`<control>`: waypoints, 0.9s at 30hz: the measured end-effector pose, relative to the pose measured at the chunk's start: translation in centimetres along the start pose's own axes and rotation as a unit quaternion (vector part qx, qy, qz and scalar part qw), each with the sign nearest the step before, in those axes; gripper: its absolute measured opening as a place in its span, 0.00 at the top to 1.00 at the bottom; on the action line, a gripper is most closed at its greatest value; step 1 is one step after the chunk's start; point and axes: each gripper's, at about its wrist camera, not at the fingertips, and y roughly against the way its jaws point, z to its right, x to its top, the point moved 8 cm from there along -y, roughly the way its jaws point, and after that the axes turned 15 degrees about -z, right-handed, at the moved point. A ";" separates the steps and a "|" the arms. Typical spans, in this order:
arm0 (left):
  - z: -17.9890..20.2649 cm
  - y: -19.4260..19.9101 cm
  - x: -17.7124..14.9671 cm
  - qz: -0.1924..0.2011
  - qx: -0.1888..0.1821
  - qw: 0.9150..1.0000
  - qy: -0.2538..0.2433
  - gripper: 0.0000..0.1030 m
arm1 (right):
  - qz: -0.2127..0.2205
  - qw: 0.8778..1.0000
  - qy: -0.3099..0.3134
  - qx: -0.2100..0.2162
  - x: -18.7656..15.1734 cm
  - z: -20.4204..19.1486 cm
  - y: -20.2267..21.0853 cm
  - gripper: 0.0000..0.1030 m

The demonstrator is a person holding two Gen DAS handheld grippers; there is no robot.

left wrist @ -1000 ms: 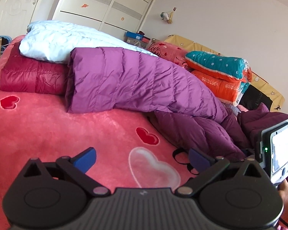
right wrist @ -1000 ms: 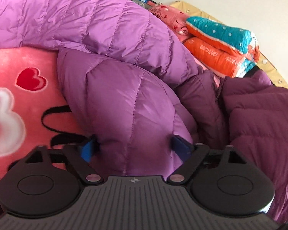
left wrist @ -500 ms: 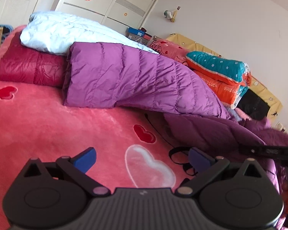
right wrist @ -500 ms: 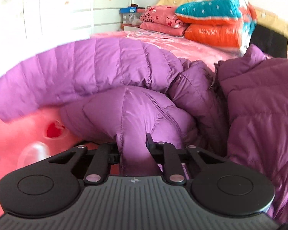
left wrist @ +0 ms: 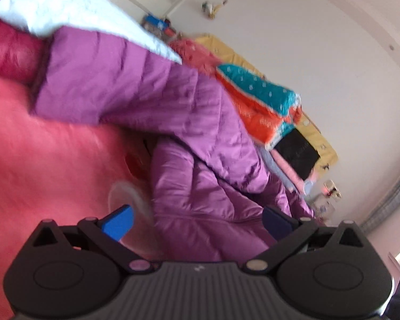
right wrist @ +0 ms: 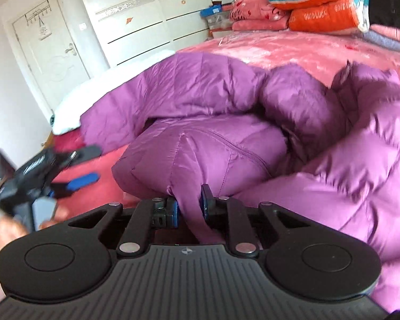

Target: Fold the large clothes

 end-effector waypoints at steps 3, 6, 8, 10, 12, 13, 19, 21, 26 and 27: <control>-0.3 -2.3 -0.7 -0.047 0.010 0.999 0.011 0.01 | -0.007 1.000 0.014 -0.009 -1.6 0.5 0.3 0.80; -0.2 -4.1 -1.3 -0.078 0.015 0.997 0.008 0.01 | -0.010 1.000 0.021 -0.014 -2.2 1.5 -0.2 0.80; 0.2 -5.2 -1.6 -0.095 0.002 0.995 0.010 0.04 | -0.009 0.999 0.038 -0.026 -2.9 1.1 -0.1 0.80; 0.3 -6.0 -1.7 -0.102 -0.005 0.995 0.021 0.08 | -0.009 0.998 0.052 -0.037 -4.0 0.1 0.2 0.79; 0.3 -6.8 -1.7 -0.104 -0.011 0.994 0.032 0.15 | -0.007 0.997 0.062 -0.045 -4.1 -0.1 0.0 0.77; 0.3 -7.1 -1.6 -0.102 -0.014 0.994 0.040 0.22 | -0.007 0.997 0.065 -0.048 -4.2 0.0 0.0 0.77; 0.7 -6.5 -1.2 -0.082 -0.027 0.995 0.045 0.69 | 0.000 0.995 0.073 -0.069 -2.8 -0.6 -0.6 0.65; 1.2 -5.7 -1.0 -0.070 -0.024 0.997 0.033 0.77 | 0.006 0.994 0.074 -0.075 -2.8 -0.7 -0.6 0.39; 3.8 -3.2 -1.2 -0.031 -0.013 0.999 -0.019 0.86 | 0.026 0.994 0.064 -0.087 -2.5 -0.6 -0.1 0.01; 4.3 -2.6 -1.4 -0.026 -0.013 0.999 -0.028 0.87 | 0.028 0.994 0.057 -0.089 -2.4 -0.4 -0.1 0.01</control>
